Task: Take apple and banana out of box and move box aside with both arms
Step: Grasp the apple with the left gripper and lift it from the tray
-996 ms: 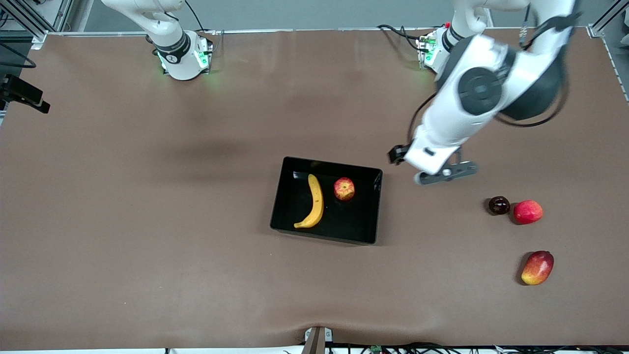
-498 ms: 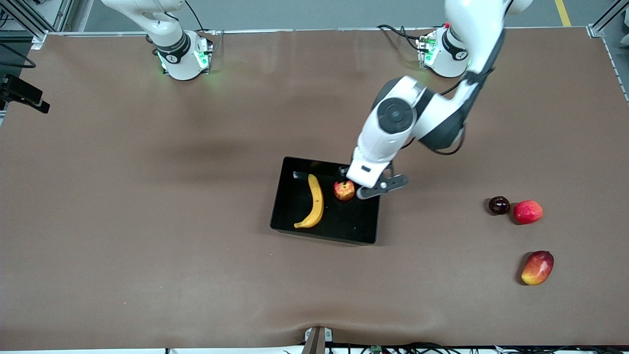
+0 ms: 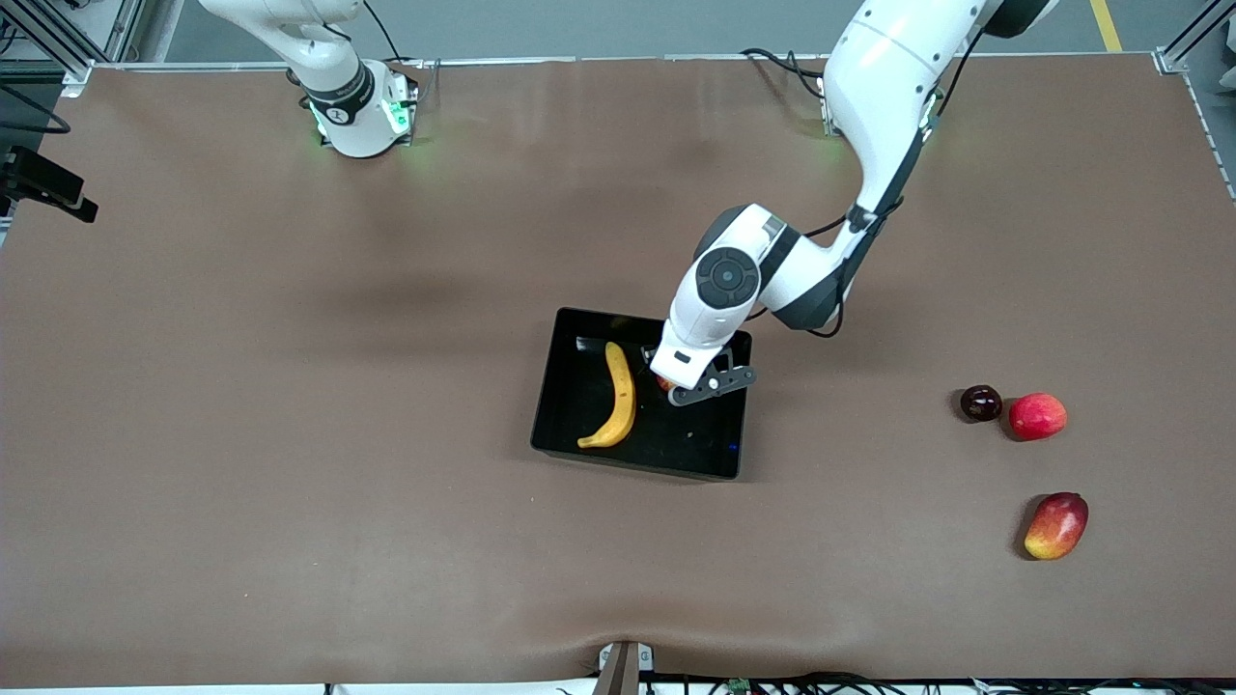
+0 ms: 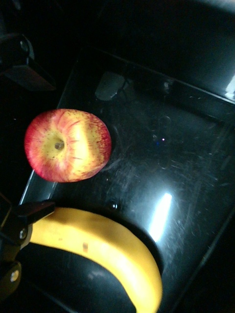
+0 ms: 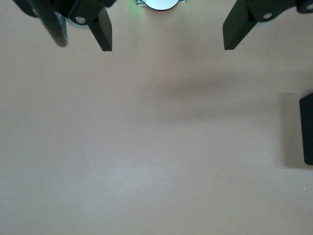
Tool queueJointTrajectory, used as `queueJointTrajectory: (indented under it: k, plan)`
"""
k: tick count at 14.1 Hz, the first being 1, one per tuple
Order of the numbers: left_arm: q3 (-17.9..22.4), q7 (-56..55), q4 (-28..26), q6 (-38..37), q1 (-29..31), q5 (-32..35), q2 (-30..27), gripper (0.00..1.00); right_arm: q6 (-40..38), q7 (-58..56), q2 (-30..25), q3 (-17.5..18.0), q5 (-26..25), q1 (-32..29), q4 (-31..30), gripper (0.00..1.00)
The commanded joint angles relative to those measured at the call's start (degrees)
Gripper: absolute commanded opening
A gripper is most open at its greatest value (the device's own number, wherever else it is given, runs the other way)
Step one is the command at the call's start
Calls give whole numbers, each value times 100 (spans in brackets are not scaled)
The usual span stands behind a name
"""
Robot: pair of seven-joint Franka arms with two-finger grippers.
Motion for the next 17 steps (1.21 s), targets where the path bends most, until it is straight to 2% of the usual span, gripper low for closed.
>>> queueJointTrajectory:
  k: [1, 3, 4, 7, 8, 10, 14, 17]
  plan:
    - [79, -136, 88, 48, -124, 79, 127, 100, -22, 9, -45, 55, 105, -117, -20, 100]
    - [79, -136, 97, 170, -124, 70, 153, 100, -22, 9, -45, 55, 105, -109, -11, 100]
    - [88, -136, 97, 258, -124, 70, 171, 86, -22, 9, -45, 55, 105, -109, -20, 100]
    - [88, -92, 210, 294, -115, 70, 206, 5, -30, 9, -45, 55, 105, -126, -20, 100]
    - [97, -92, 220, 286, -115, 79, 171, 0, -30, 9, -45, 55, 105, -117, -20, 100]
    - [105, -101, 324, 181, -115, 88, 66, 0, -30, 9, -45, 55, 105, -117, -20, 100]
    - [114, -84, 553, -644, 8, 430, -530, 0, -30, 9, -45, 55, 105, -117, -20, 100]
    - [114, 30, 606, -857, 324, 553, -962, 0, -22, 9, -45, 55, 105, -117, -20, 100]
